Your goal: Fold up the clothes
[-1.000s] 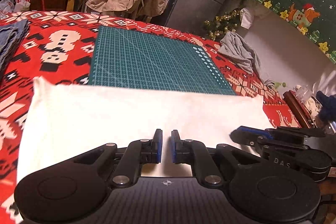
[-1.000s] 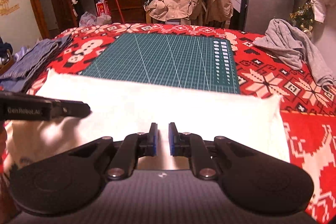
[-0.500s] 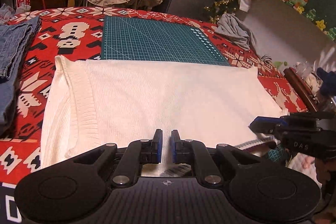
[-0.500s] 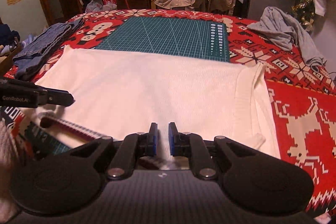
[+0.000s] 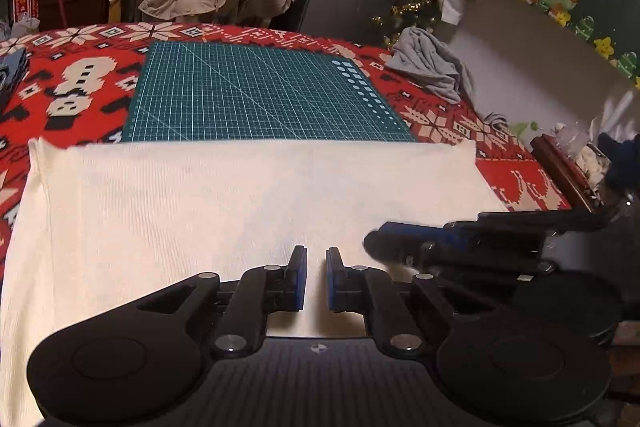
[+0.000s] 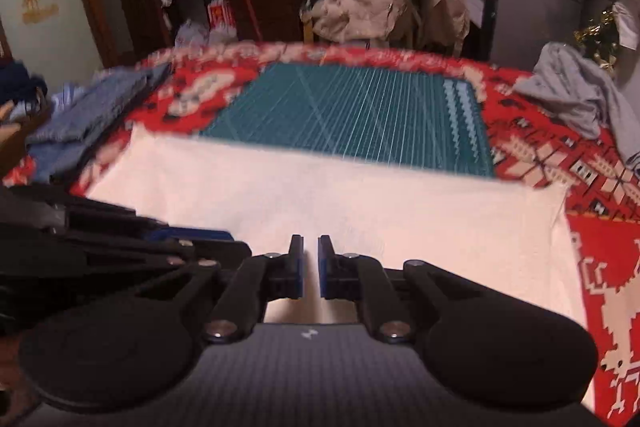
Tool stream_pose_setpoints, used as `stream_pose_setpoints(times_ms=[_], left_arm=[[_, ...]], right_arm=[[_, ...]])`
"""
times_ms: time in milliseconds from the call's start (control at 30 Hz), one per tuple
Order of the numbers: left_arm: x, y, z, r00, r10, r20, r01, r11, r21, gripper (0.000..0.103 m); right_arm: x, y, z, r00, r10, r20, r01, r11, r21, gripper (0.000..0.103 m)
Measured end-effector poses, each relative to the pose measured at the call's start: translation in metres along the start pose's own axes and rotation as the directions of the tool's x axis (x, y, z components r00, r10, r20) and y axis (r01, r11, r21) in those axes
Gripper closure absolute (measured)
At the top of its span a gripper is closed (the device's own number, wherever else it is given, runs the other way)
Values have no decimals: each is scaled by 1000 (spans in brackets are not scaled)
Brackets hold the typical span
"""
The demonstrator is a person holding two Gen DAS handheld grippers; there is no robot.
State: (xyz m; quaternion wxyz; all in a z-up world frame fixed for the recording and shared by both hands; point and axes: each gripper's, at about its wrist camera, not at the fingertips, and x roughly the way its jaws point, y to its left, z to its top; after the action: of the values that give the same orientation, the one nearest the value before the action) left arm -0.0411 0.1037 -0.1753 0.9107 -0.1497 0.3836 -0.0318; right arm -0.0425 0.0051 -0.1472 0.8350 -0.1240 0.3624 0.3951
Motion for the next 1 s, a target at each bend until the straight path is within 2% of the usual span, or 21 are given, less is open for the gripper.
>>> stream_pose_setpoints(times_ms=[100,400,567,800,1000], left_arm=[[-11,1,-8,1000,-3,-21,3,1000,17,95],[-37,-1,-30,998,9,-68,-4,998,67,95],[-36,1,-31,998,4,-61,-2,999,46,95],[-38,2,-36,1000,3,-31,-2,1000,22,94],[-39,13,-37,999,-41,-21,40,998,-50,94]], right_arm=[[-7,-1,-12,1000,6,-14,-6,1000,-29,95],[-48,-9,-45,998,23,-66,-24,999,-22,96],[-54,-7,-44,997,24,-71,-25,1000,-17,94],[-45,14,-31,1000,26,-10,-26,999,-27,95],[-45,18,-45,1000,16,-26,-17,1000,-26,95]])
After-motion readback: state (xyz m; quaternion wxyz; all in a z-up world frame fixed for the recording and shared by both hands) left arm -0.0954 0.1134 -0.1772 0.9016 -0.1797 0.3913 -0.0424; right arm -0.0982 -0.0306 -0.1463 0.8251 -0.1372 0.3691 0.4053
